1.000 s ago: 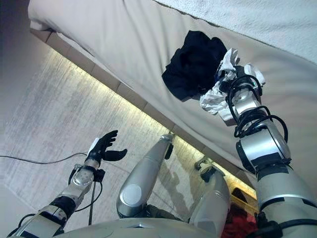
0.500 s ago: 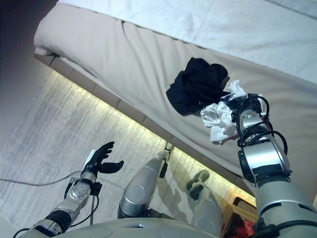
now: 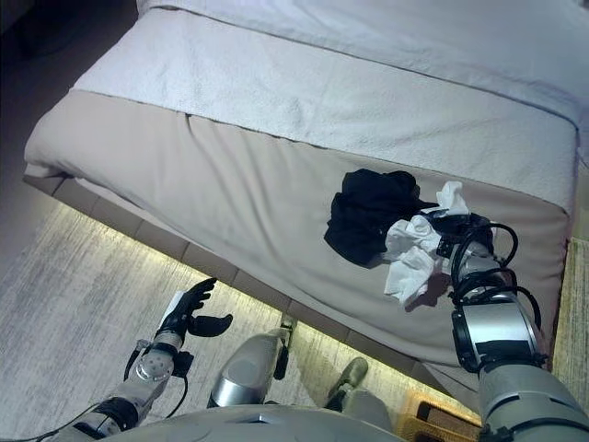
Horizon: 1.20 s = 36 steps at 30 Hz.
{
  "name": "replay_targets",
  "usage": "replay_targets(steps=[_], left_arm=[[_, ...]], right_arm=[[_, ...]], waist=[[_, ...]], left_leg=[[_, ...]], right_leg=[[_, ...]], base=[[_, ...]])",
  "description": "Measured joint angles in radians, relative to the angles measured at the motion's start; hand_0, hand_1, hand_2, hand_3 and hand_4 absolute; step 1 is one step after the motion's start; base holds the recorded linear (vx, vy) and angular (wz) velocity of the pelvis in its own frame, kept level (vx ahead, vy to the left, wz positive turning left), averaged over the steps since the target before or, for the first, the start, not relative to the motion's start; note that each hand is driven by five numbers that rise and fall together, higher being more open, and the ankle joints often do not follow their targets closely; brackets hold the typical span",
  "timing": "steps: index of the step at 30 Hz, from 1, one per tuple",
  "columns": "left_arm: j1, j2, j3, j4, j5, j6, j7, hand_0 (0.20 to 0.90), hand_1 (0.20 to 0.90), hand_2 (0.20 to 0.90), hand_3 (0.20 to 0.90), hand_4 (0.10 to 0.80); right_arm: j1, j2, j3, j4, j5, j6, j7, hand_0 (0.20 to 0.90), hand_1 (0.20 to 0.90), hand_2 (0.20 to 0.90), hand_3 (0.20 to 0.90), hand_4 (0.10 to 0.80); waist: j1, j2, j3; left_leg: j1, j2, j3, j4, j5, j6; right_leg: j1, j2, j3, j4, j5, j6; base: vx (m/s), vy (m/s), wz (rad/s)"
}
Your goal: Pick up the clothes from the bed and place them into the basket
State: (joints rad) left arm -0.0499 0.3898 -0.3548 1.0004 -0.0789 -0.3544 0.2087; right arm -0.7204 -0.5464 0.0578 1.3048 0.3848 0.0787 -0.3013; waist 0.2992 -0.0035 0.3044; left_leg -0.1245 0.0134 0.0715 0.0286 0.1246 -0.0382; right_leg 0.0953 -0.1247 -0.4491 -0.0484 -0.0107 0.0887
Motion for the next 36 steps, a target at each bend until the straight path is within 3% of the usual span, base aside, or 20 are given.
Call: replay_targets(steps=[2,3,4,6,8,13,23,30,36], left_arm=[[0.0,-0.001,-0.003,0.014,-0.001,0.0,-0.001,0.9,0.9,0.9,0.9,0.8],[0.0,-0.002,-0.003,0.017,-0.002,0.0,-0.001,0.9,0.9,0.9,0.9,0.8],[0.0,-0.003,-0.004,0.018,-0.002,0.0,-0.002,0.9,0.9,0.9,0.9,0.8],[-0.002,-0.007,-0.015,0.02,-0.011,0.0,-0.005,0.9,0.9,0.9,0.9,0.8],[-0.006,-0.007,-0.039,0.018,-0.028,0.0,-0.009,0.9,0.9,0.9,0.9,0.8],[-0.004,-0.016,-0.041,0.005,-0.049,0.0,-0.007,0.9,0.9,0.9,0.9,0.8],[-0.01,-0.015,-0.042,-0.046,-0.052,-0.003,-0.007,0.9,0.9,0.9,0.9,0.8],[-0.008,-0.021,-0.04,-0.047,-0.081,-0.006,0.029,0.9,0.9,0.9,0.9,0.8],[-0.007,-0.025,-0.039,-0.045,-0.08,-0.01,0.039,0.9,0.9,0.9,0.9,0.8]], right_arm=[[-0.004,-0.005,0.01,0.016,-0.031,0.012,-0.004,0.3,0.3,0.3,0.2,0.1],[-0.006,-0.009,0.036,0.024,-0.053,0.015,-0.018,0.575,0.575,0.575,0.521,0.421],[-0.009,-0.013,0.048,0.026,-0.059,0.018,-0.025,0.9,0.9,0.9,0.9,0.8],[-0.038,-0.026,0.096,0.039,-0.088,0.047,-0.033,0.9,0.9,0.9,0.9,0.8],[-0.075,-0.034,0.157,0.048,-0.108,0.072,-0.06,0.9,0.9,0.9,0.9,0.8],[-0.108,-0.037,0.178,0.051,-0.121,0.07,-0.088,0.9,0.9,0.9,0.9,0.8],[-0.034,0.002,0.112,-0.045,-0.125,-0.065,-0.268,0.9,0.9,0.9,0.9,0.8],[0.2,0.097,0.11,-0.321,-0.183,-0.172,-0.478,0.9,0.9,0.9,0.9,0.8],[0.305,0.145,0.157,-0.365,-0.21,-0.17,-0.478,0.9,0.9,0.9,0.9,0.8]], waist=[[0.0,0.004,-0.002],[0.001,0.009,-0.005],[0.002,0.013,-0.005],[0.001,0.035,-0.008],[0.001,0.064,-0.007],[0.014,0.109,0.02],[0.001,0.069,0.063],[-0.056,0.038,0.081],[-0.1,0.032,0.085]], left_leg=[[-0.009,0.003,-0.007,0.001,0.0,0.0],[-0.024,0.006,-0.012,0.001,0.0,-0.001],[-0.036,0.008,-0.016,0.001,0.003,-0.006],[-0.08,0.018,-0.03,0.001,0.017,-0.02],[-0.124,0.02,-0.037,0.002,0.032,-0.019],[-0.158,0.018,-0.046,-0.001,0.04,-0.022],[-0.158,0.014,-0.031,-0.007,0.046,-0.021],[-0.101,0.018,0.005,-0.056,0.052,-0.008],[-0.087,0.022,0.015,-0.062,0.055,-0.005]], right_leg=[[-0.006,0.008,-0.004,-0.002,0.0,0.0],[-0.021,0.013,-0.005,-0.001,-0.001,-0.001],[-0.033,0.016,-0.006,-0.001,-0.001,-0.001],[-0.08,0.017,-0.01,0.016,-0.001,-0.001],[-0.134,0.016,-0.013,0.045,-0.001,-0.001],[-0.196,-0.006,-0.02,0.117,-0.021,-0.012],[-0.21,-0.014,-0.012,0.137,-0.029,-0.011],[-0.19,-0.009,0.028,0.12,-0.028,-0.011],[-0.174,-0.002,0.033,0.107,-0.027,-0.012]], base=[[-0.075,0.008,0.03],[-0.169,0.005,0.06],[-0.228,0.004,0.07],[-0.203,-0.004,0.05],[-0.023,-0.043,0.04],[-0.066,0.041,0.06],[-0.009,0.041,-0.02],[-0.014,0.027,-0.14],[-0.009,0.0,-0.05]])
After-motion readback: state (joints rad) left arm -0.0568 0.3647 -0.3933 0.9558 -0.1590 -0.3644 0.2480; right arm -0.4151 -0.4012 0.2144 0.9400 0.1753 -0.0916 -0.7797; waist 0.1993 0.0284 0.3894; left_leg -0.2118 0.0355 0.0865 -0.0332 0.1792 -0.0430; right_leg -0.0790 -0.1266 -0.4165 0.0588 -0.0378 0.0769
